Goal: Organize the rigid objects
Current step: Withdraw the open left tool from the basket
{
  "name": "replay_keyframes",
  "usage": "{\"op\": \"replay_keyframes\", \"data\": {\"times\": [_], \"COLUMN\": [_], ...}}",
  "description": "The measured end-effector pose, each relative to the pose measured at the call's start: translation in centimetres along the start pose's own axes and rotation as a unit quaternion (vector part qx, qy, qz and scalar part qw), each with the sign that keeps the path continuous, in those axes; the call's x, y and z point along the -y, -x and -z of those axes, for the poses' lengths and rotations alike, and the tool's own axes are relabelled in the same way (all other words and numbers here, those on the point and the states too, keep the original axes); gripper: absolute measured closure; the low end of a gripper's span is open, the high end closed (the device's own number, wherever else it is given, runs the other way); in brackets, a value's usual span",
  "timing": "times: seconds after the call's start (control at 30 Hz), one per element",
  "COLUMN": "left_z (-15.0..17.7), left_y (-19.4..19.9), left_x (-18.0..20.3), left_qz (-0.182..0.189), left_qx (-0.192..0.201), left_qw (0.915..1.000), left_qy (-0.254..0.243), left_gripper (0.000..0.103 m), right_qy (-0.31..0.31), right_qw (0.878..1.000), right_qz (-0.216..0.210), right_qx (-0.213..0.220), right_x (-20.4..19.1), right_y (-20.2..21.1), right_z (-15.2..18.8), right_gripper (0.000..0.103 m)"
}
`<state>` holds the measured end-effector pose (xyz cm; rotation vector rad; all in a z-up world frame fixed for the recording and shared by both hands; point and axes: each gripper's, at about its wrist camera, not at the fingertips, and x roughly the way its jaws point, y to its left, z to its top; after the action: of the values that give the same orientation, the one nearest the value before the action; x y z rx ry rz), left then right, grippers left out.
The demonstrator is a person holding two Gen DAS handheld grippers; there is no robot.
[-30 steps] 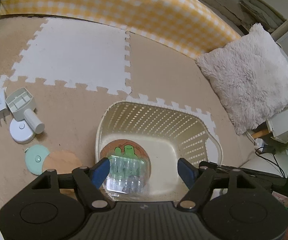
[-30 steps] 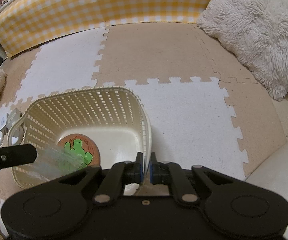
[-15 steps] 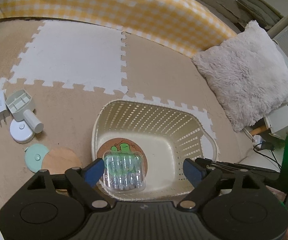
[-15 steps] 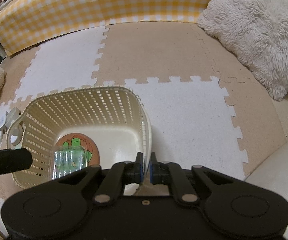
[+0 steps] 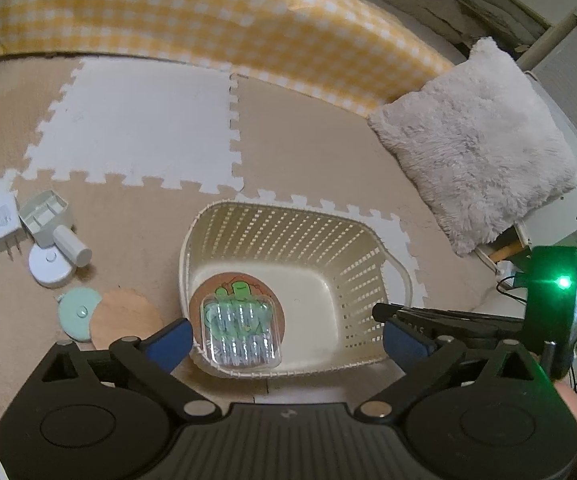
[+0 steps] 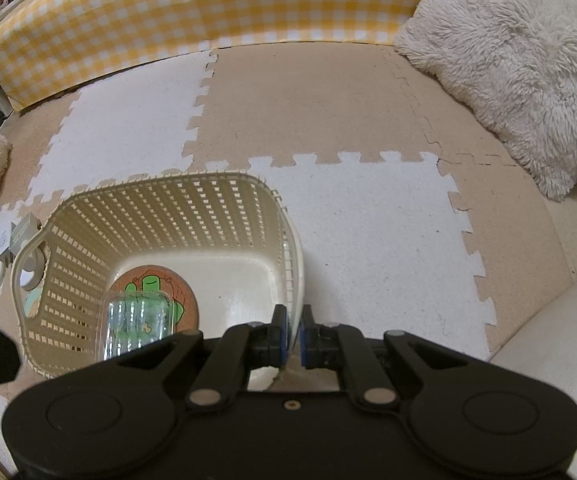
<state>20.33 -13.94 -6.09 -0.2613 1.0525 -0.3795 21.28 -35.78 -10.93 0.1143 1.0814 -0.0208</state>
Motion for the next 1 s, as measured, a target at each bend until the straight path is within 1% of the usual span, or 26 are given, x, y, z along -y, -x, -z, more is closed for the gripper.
{"op": "replay_keyframes", "data": {"times": [0.2, 0.4, 0.47, 0.6, 0.8, 0.87, 1.0], "left_z": [-0.3, -1.2, -1.6, -2.5, -3.6, -3.8, -4.0], "left_y": [2.0, 4.1, 4.5, 4.9, 4.7, 4.4, 3.6], "left_x": [-0.3, -1.5, -2.1, -3.9, -6.6, -7.3, -8.5], "left_qz": [0.0, -0.012, -0.019, -0.044, -0.077, -0.092, -0.114], "left_qx": [0.028, 0.068, 0.078, 0.094, 0.102, 0.099, 0.083], "left_qw": [0.9995, 0.997, 0.9961, 0.9942, 0.9917, 0.9905, 0.9878], "left_qy": [-0.016, -0.035, -0.035, -0.027, -0.015, -0.025, -0.066], "left_gripper": [0.0, 0.0, 0.0, 0.0, 0.0, 0.0, 0.0], "right_qy": [0.001, 0.001, 0.001, 0.001, 0.001, 0.001, 0.001], "right_qw": [1.0, 1.0, 1.0, 1.0, 1.0, 1.0, 1.0], "right_qz": [0.0, 0.0, 0.0, 0.0, 0.0, 0.0, 0.0], "right_qx": [0.0, 0.0, 0.0, 0.0, 0.0, 0.0, 0.0], "right_x": [0.1, 0.1, 0.1, 0.0, 0.0, 0.1, 0.0], "right_y": [-0.1, 0.0, 0.0, 0.0, 0.0, 0.0, -0.1], "right_z": [0.0, 0.1, 0.1, 0.0, 0.0, 0.1, 0.1], "right_gripper": [0.096, 0.096, 0.096, 0.096, 0.096, 0.096, 0.096]}}
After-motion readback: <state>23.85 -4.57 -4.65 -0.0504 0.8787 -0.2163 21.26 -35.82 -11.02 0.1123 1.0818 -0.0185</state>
